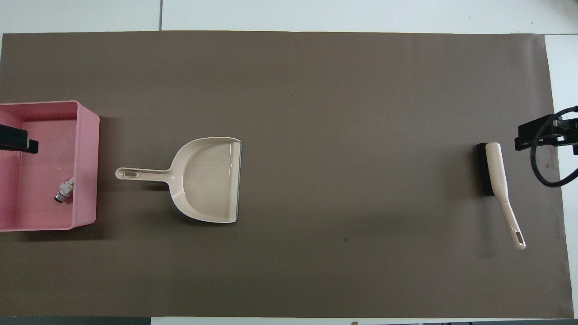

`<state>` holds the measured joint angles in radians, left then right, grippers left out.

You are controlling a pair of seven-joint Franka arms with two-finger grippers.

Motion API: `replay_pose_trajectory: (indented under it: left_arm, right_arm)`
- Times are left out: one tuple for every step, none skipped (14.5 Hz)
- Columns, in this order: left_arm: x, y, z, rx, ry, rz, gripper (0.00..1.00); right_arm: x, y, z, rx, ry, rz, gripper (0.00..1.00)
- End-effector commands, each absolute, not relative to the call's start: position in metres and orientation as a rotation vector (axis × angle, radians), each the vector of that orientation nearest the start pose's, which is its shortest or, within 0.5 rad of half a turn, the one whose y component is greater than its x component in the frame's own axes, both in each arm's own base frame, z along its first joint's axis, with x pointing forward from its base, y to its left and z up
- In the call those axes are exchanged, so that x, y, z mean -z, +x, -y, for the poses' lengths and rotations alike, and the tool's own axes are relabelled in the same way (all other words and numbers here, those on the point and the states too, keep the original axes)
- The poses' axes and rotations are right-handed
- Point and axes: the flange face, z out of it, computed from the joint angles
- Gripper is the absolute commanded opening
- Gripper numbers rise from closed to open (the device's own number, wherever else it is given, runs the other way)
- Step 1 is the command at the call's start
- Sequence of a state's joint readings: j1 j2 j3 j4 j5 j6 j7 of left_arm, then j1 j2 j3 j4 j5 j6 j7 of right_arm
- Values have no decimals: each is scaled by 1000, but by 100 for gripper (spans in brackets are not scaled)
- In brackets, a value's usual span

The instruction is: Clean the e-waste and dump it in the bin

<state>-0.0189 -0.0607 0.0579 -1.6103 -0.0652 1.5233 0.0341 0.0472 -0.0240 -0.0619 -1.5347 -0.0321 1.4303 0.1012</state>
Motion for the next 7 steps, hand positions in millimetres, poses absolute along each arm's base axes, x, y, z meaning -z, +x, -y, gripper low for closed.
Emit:
replay_pose_trajectory:
  left_arm:
    - [-641, 534, -2, -74, -3209, -10, 98]
    - [-640, 533, -2, -86, -3209, -6, 98]
    - [-639, 531, -4, -99, -3201, -5, 98]
    - [-640, 531, -7, -94, -3182, -2, 98]
    - [-639, 532, -7, -87, -3165, -10, 98]
    - [-639, 532, -12, -82, -3156, -9, 98]
    - [-639, 532, -14, -79, -3156, -9, 98]
  right_arm:
    - [-642, 533, 14, -122, -3178, -182, 100]
    - [-642, 533, 14, -120, -3177, -182, 100]
    - [-642, 533, 14, -120, -3177, -182, 100]
    - [-642, 533, 14, -122, -3177, -182, 100]
    - [-641, 533, 14, -124, -3177, -182, 100]
    - [-642, 533, 14, -122, -3177, -184, 100]
    - [-642, 533, 14, -122, -3177, -184, 100]
